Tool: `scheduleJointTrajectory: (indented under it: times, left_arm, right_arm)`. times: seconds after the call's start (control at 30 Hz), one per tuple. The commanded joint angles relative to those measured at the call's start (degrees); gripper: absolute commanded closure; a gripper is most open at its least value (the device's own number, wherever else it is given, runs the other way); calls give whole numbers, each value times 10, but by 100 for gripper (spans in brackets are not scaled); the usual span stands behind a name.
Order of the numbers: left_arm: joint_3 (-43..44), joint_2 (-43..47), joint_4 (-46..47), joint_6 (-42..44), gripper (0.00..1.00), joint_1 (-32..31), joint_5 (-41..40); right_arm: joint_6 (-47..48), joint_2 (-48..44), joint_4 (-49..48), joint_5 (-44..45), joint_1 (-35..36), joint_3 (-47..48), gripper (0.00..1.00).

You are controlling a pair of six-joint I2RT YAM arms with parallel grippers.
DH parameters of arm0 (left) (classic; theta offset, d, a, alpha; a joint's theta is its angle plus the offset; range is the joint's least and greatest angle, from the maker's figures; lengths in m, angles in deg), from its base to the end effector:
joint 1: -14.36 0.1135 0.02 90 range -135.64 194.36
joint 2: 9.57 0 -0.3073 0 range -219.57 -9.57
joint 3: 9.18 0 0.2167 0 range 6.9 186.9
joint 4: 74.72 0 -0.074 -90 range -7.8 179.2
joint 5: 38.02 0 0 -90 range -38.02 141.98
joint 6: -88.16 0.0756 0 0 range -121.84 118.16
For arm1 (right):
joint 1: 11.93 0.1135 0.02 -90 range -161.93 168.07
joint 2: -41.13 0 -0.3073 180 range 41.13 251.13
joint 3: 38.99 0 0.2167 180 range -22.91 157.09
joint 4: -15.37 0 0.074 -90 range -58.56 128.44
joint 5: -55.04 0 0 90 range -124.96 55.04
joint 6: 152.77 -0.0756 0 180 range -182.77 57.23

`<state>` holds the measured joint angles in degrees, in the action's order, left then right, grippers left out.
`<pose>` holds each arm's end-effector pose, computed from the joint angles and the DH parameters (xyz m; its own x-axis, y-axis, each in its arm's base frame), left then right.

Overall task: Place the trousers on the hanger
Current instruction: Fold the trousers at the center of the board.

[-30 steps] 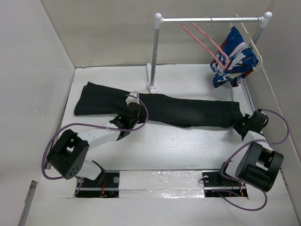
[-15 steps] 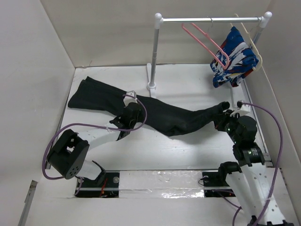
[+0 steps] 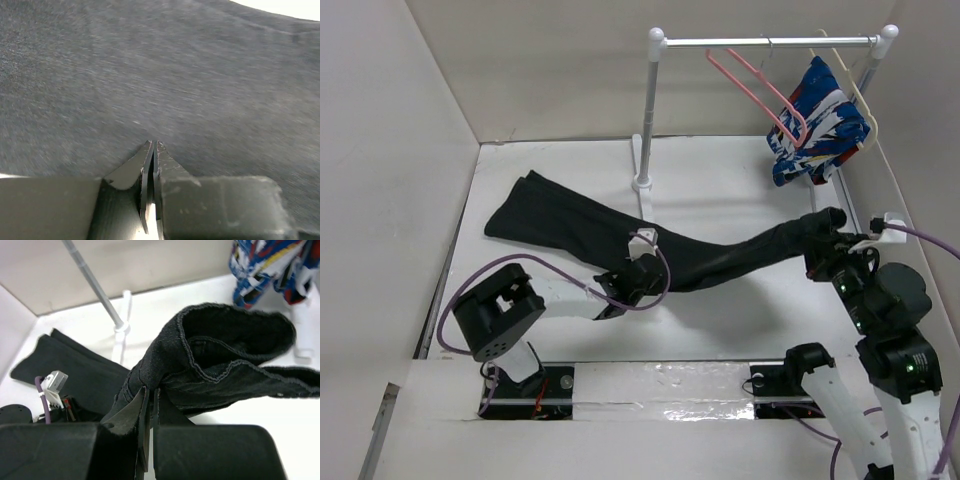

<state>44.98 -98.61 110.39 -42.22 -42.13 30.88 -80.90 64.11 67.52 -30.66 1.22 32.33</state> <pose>0.1983 -0.2502 0.2251 -0.6010 -0.1871 -0.7770 0.2836 0.8590 -0.4262 0.0307 0.0013 0.3854 -0.1094 0.2931 -0.9498 -0.1262 0.9437 0.3058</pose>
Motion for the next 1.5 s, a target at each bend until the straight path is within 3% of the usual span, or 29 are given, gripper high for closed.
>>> scheduleJointTrajectory:
  times: [0.0,0.17,0.37,0.43,0.57,0.63,0.8,1.07,1.17,1.47]
  left_arm:
    - [23,-28,10,-33,100,-13,-9]
    - [73,-95,46,-54,100,-101,8]
    - [186,-205,65,-62,100,-193,67]
    - [190,-199,59,-56,100,-207,64]
    - [103,-69,63,-45,100,-199,46]
    - [71,-10,53,-32,95,-179,40]
    - [1,212,-61,-15,91,-144,-24]
    - [-28,533,-212,-5,91,-50,-59]
    - [-10,576,-271,7,91,-10,-53]
    - [26,649,-360,15,94,-4,-126]
  right_arm:
    - [34,-15,15,37,2,64,100]
    - [72,16,64,13,2,167,100]
    - [85,75,24,-114,-3,180,100]
    - [90,98,2,-143,-3,183,100]
    - [82,149,-56,-207,-3,185,100]
    - [71,174,-95,-210,-3,184,100]
    - [39,246,-171,-249,19,193,100]
    - [56,405,-239,-85,223,263,100]
    - [57,467,-261,-75,253,309,100]
    - [52,715,-292,-69,317,479,100]
